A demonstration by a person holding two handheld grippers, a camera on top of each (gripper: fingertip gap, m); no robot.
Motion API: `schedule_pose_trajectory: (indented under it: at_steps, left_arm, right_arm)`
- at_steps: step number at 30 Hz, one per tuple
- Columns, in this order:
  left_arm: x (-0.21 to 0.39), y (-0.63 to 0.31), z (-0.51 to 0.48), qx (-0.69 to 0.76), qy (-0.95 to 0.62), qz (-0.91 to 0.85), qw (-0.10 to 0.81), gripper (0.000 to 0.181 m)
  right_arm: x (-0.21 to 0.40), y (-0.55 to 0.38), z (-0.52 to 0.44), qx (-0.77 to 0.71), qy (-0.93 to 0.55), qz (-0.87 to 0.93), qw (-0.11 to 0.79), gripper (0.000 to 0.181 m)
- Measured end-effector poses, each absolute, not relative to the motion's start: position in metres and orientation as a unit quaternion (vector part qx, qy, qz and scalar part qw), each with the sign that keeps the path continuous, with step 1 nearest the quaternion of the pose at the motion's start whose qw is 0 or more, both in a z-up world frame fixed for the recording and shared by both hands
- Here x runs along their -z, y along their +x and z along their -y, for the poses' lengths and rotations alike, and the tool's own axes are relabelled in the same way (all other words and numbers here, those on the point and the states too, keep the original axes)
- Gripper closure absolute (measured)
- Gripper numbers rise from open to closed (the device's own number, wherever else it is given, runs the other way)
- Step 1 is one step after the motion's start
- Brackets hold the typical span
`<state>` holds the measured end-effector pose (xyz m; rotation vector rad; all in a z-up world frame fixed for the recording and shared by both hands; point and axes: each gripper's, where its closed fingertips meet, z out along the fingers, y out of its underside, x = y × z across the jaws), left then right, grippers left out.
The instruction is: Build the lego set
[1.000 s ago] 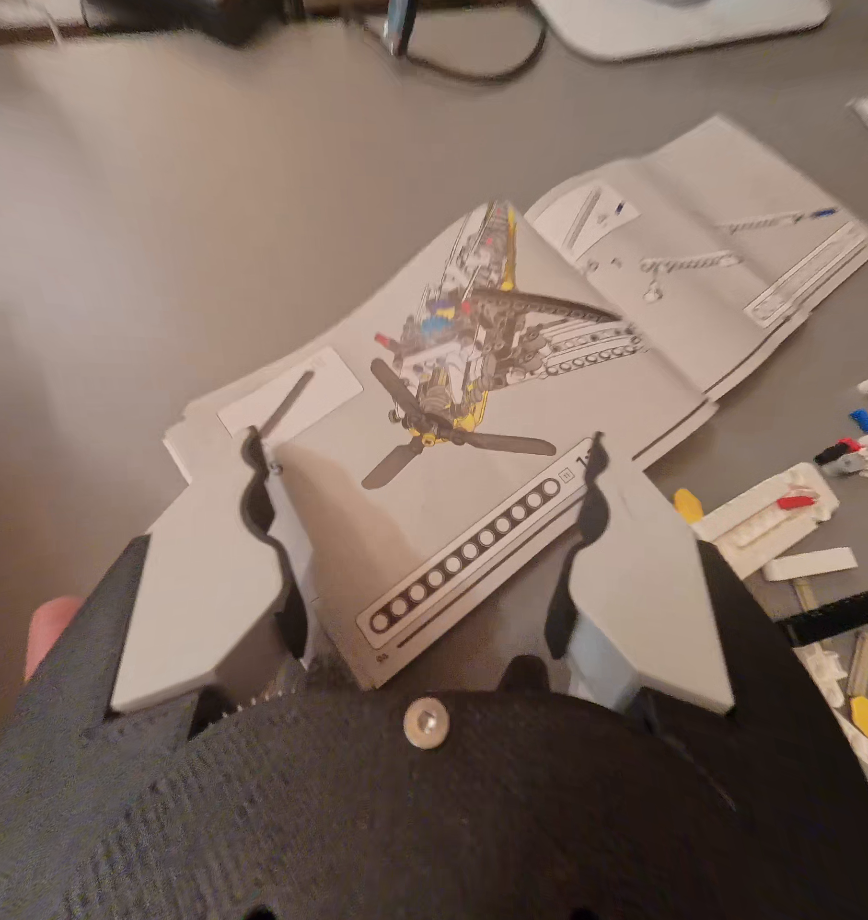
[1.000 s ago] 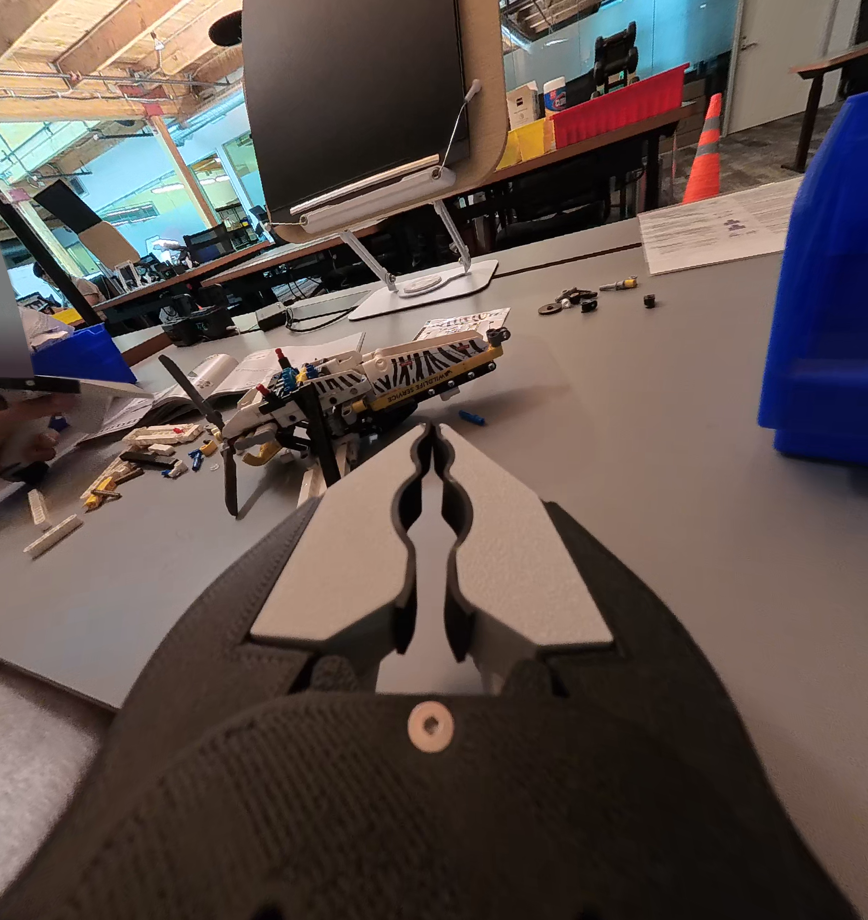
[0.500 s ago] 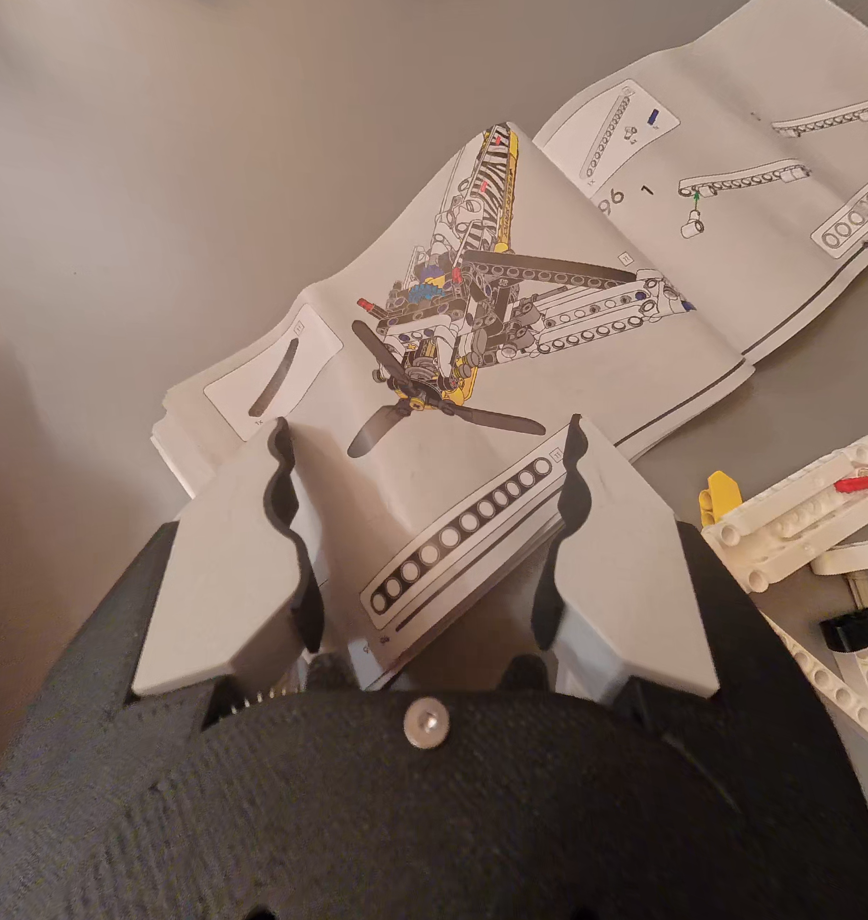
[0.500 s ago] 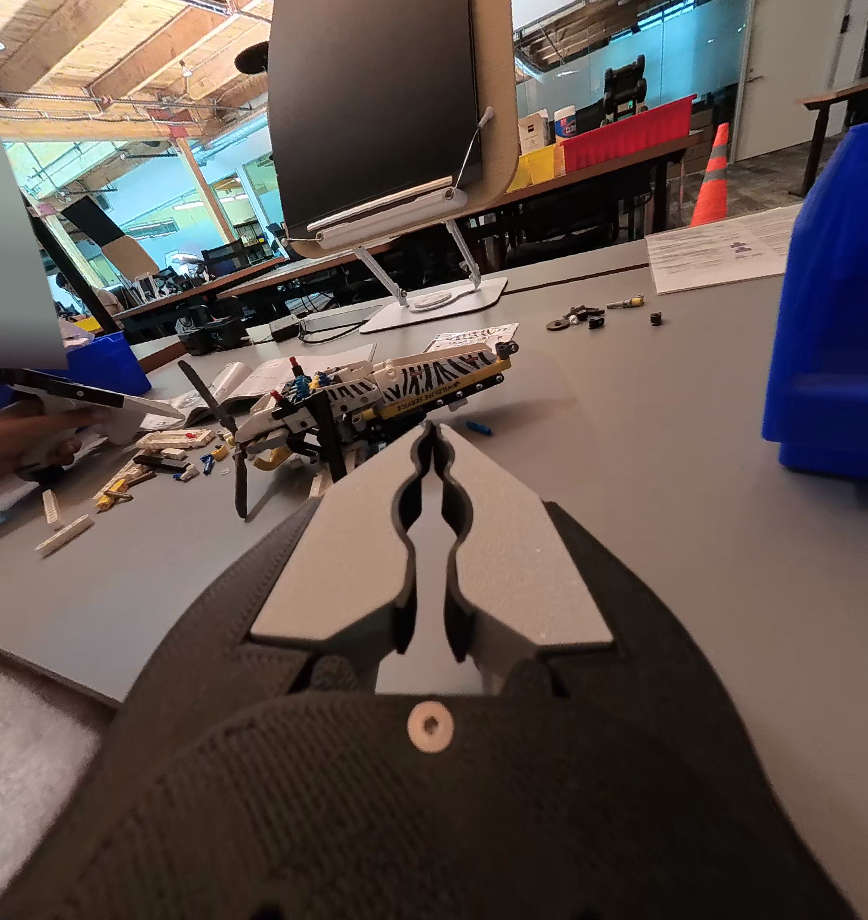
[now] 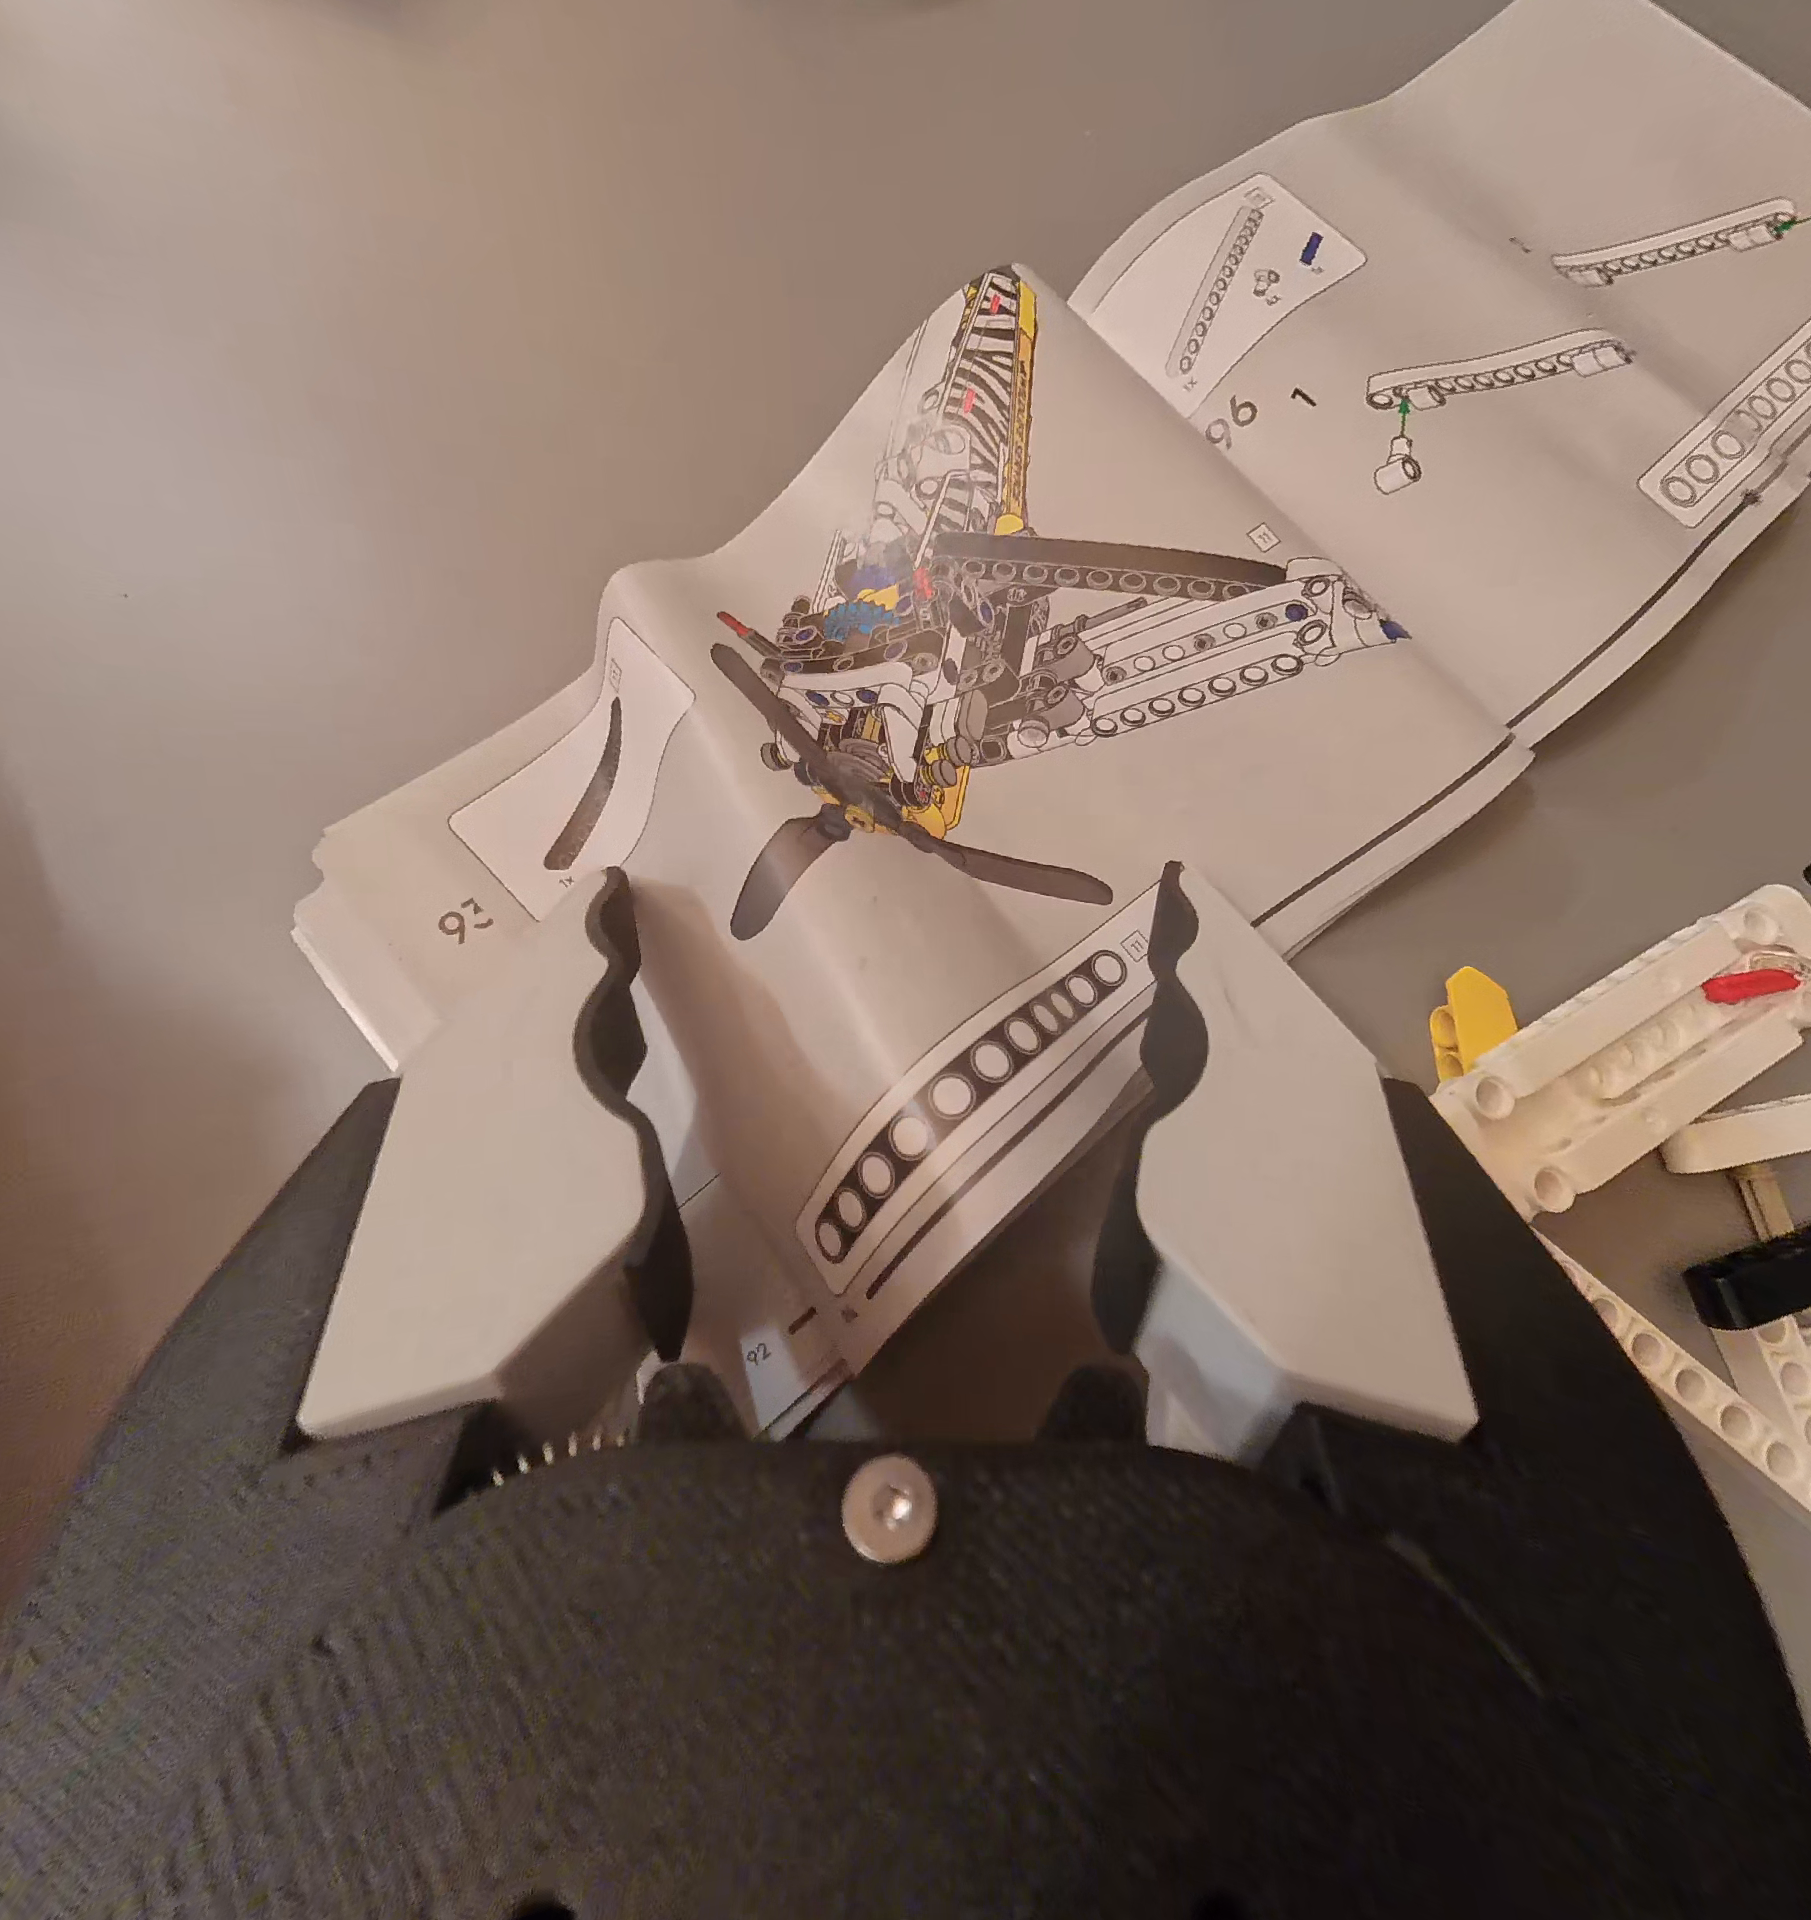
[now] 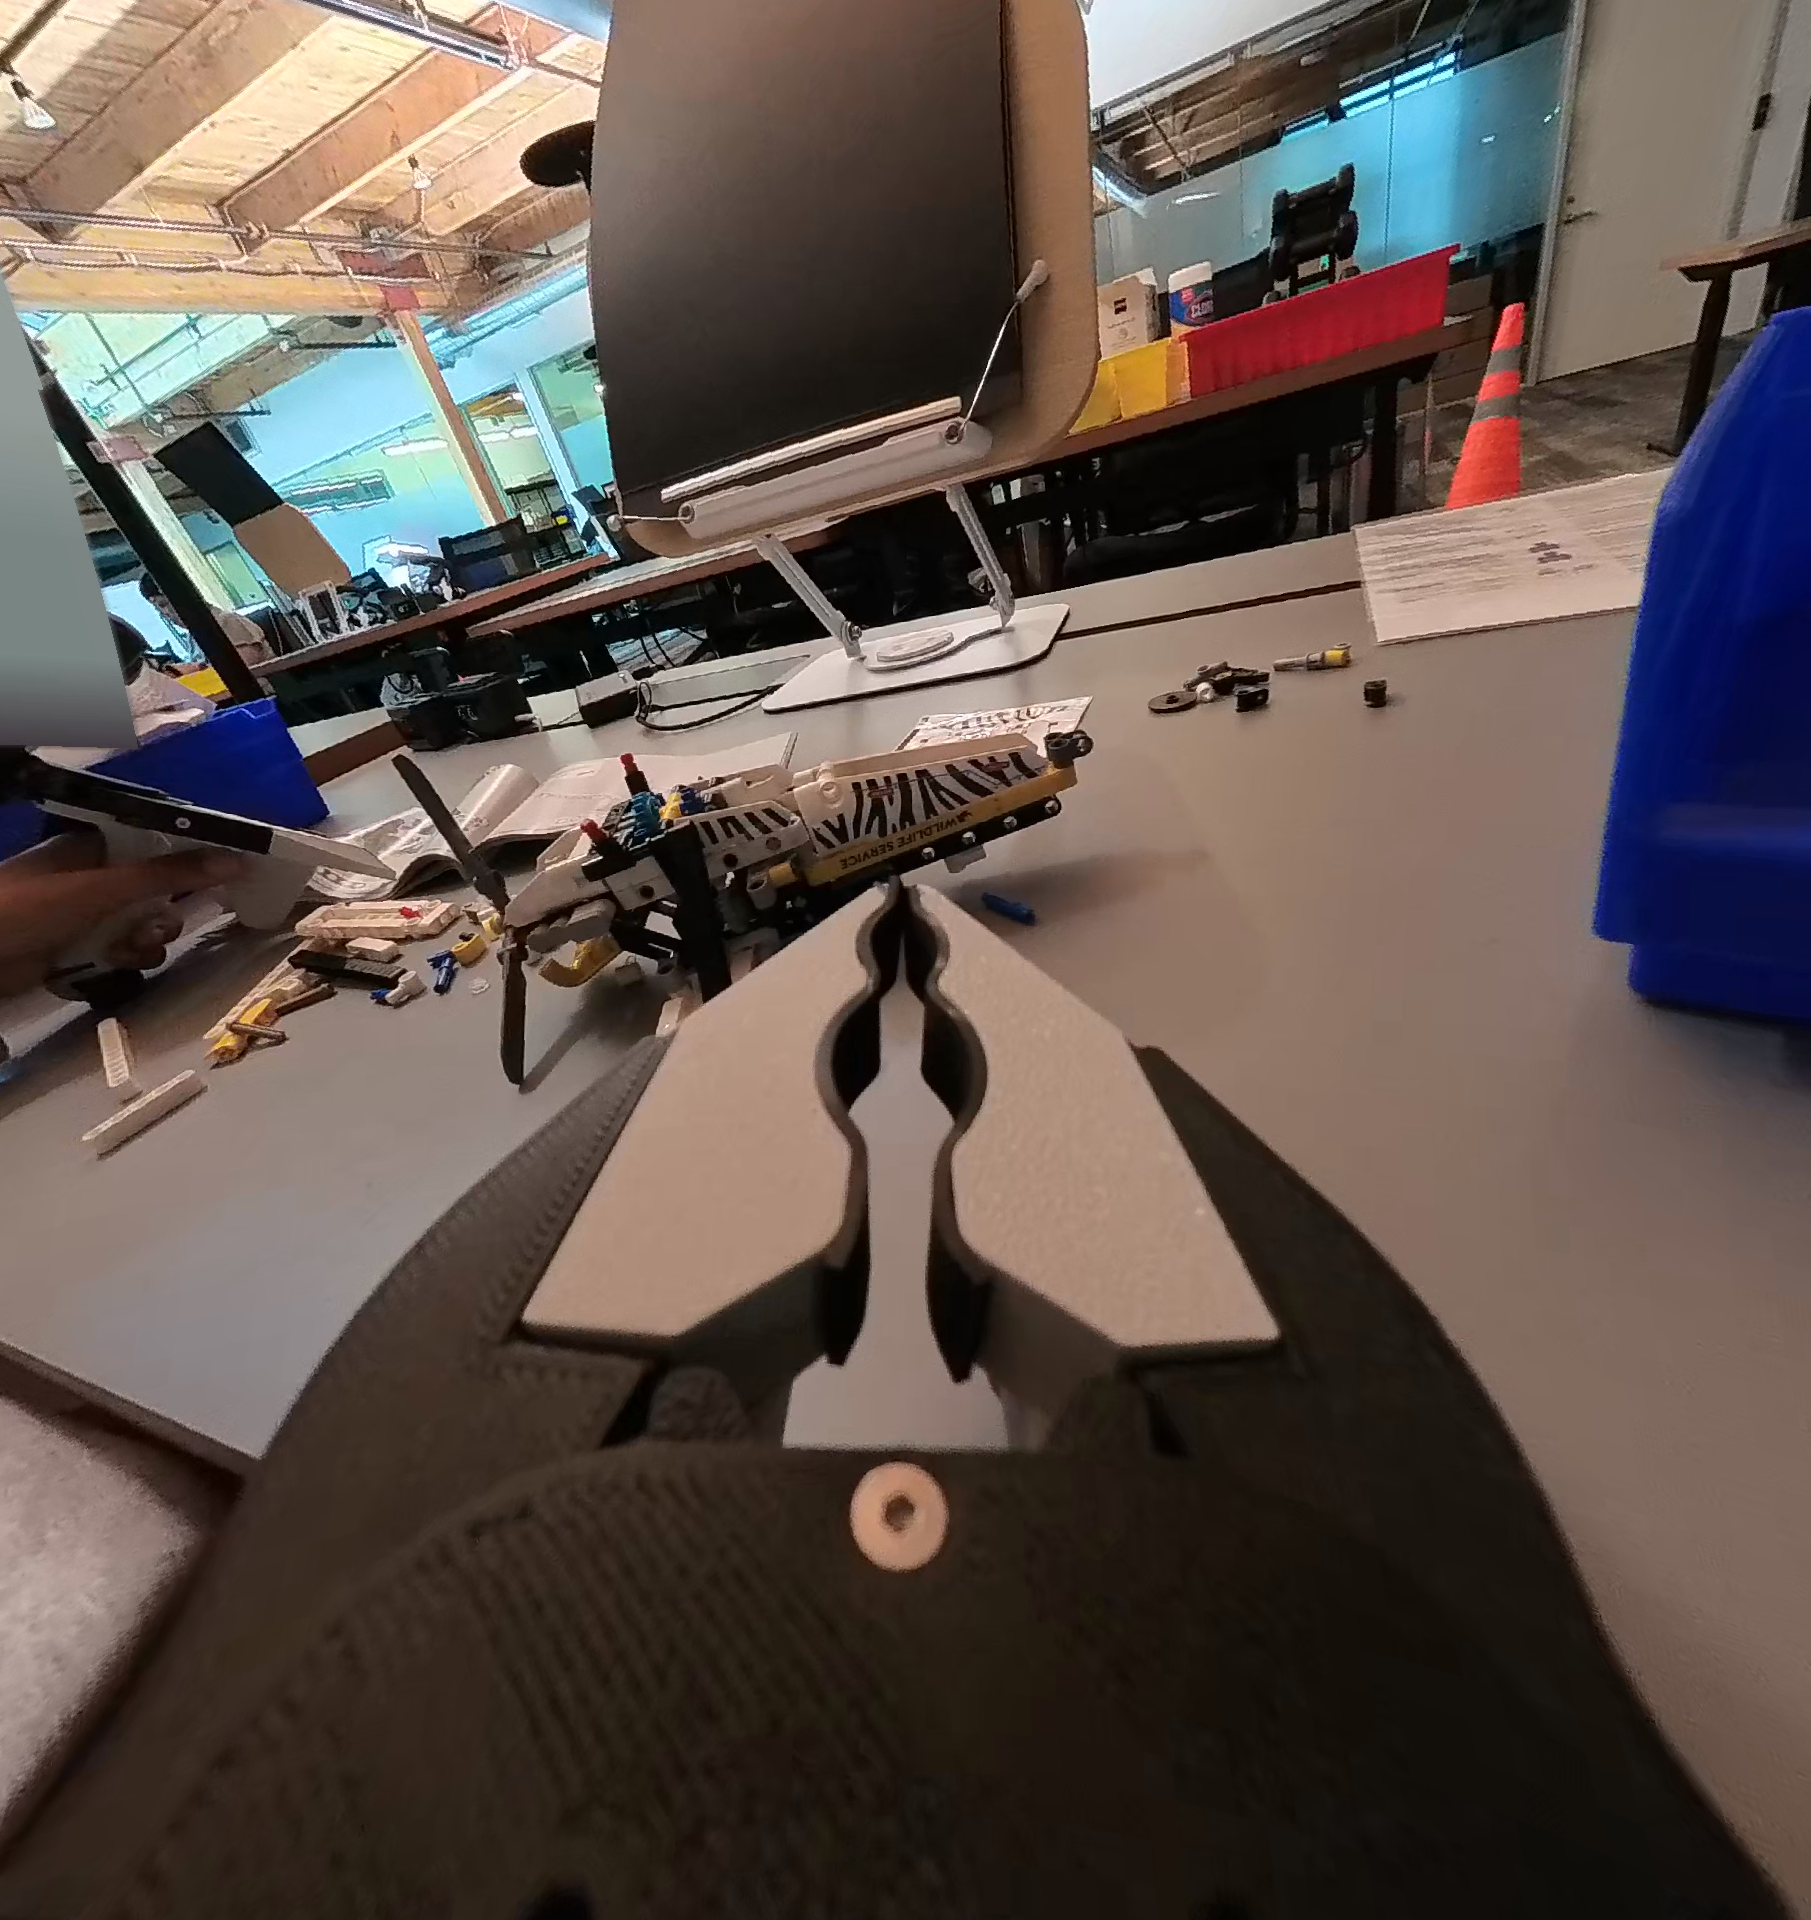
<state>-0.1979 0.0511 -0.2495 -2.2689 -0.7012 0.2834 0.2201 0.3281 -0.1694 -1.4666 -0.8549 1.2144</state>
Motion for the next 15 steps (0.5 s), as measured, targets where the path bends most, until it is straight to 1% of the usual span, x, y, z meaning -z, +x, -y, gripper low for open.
schedule_pose_trajectory:
  at_steps: [7, 10, 13, 15]
  left_arm:
    - [0.248, -0.195, -0.053, -0.099, -0.883, 0.265, 0.374, 0.087]
    - [0.245, -0.191, -0.055, -0.082, -0.881, 0.257, 0.389, 0.101]
    - [0.241, -0.187, -0.058, -0.057, -0.876, 0.251, 0.407, 0.118]
    - [0.238, -0.186, -0.058, -0.044, -0.872, 0.250, 0.418, 0.124]
  right_arm:
    - [0.169, 0.220, -0.328, -0.503, -0.607, 0.354, 0.504, 0.181]
    - [0.169, 0.220, -0.328, -0.503, -0.606, 0.354, 0.504, 0.181]
    - [0.169, 0.220, -0.328, -0.503, -0.606, 0.354, 0.504, 0.181]
    - [0.169, 0.220, -0.328, -0.504, -0.606, 0.354, 0.504, 0.181]
